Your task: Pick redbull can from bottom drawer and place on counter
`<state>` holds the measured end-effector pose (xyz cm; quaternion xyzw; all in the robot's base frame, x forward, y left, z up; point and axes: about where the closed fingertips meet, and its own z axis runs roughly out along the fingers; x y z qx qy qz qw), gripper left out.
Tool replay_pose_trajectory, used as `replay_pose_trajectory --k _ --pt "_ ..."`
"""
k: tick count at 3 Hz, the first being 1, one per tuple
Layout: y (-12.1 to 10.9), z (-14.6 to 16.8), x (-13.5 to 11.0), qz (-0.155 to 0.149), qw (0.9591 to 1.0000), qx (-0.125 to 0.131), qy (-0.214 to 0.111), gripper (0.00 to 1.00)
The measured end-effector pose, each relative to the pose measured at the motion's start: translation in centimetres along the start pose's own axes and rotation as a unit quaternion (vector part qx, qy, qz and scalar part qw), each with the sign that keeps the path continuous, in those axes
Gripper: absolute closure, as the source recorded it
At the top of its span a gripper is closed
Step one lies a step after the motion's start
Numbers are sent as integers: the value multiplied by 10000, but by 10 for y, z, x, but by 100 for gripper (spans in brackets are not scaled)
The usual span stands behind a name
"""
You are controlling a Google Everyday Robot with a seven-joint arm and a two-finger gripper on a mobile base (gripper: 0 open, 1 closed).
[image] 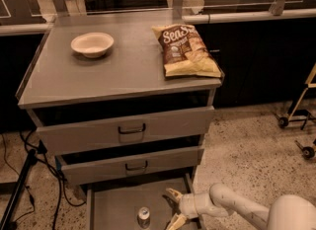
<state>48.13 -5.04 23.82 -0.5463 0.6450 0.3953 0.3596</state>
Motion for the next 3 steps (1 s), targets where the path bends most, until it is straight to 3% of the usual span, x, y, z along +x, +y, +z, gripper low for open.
replay_pose_trajectory --k 1,3 --pt "-1 1 1 2 10000 5 -2 0" --pt "-8 46 12 28 9992 138 -384 0"
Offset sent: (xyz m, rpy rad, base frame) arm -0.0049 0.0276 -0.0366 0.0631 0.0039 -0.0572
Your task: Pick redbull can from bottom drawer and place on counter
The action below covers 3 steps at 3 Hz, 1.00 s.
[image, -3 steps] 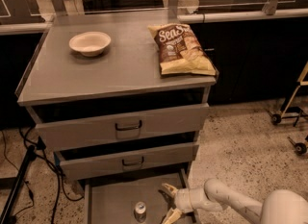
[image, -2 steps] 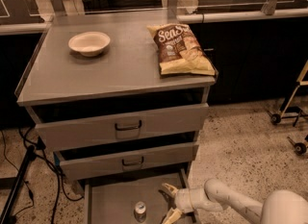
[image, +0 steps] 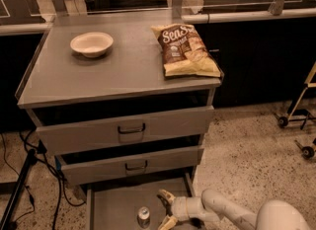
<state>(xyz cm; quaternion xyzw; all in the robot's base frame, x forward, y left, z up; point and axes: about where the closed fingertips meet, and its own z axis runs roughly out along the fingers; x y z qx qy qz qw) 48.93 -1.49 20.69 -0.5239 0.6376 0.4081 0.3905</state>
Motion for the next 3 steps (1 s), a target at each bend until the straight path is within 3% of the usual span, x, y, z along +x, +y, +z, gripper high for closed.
replay_pose_trajectory --k 1,3 --pt "-19 44 19 -107 9997 14 -234 0" --pt "-17 61 28 -9 9995 -65 -297 0"
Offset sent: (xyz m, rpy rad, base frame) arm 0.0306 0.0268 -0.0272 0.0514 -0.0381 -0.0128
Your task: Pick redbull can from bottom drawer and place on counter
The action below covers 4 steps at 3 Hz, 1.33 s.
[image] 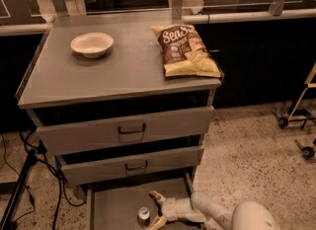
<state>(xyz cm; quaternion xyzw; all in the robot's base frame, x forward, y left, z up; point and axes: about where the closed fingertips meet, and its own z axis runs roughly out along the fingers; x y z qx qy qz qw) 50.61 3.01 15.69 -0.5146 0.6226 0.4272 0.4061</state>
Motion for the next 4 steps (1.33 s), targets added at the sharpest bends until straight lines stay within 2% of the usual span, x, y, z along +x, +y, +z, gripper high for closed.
replay_pose_trajectory --k 2,3,4 --pt "22 19 6 230 9993 -153 -255 0" --pt "22 19 6 232 9993 -157 -259 18" --pt "23 19 6 232 9993 -157 -259 41"
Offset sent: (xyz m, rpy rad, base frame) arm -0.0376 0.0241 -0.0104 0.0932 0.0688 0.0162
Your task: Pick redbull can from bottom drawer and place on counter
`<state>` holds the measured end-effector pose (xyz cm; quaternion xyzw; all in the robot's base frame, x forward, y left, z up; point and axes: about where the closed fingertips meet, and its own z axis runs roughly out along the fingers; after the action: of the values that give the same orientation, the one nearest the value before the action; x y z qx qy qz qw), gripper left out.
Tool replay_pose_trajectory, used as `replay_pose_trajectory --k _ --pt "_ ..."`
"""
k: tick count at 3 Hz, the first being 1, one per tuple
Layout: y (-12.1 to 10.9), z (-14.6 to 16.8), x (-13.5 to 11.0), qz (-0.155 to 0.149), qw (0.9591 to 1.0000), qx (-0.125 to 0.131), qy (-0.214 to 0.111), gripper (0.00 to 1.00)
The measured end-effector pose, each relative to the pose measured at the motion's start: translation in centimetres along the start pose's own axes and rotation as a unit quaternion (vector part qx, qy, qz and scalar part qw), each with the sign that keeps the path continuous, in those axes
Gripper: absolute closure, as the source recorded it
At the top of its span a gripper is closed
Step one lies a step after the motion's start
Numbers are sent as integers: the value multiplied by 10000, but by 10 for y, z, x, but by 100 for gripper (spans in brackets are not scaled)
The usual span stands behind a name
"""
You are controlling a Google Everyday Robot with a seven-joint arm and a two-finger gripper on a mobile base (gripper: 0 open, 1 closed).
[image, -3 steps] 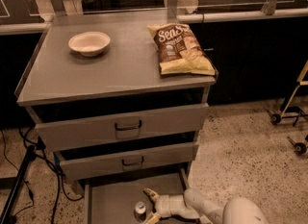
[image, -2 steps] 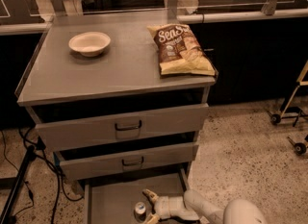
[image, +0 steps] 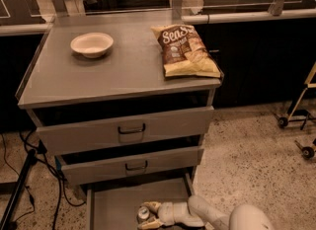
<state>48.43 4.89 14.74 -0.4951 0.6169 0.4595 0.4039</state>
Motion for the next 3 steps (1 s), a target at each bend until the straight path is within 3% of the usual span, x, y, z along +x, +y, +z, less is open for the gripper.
replay_pose_trajectory --k 2,3 --pt "0 0 0 0 10000 0 0 87" --pt "0 0 0 0 10000 -1 0 100"
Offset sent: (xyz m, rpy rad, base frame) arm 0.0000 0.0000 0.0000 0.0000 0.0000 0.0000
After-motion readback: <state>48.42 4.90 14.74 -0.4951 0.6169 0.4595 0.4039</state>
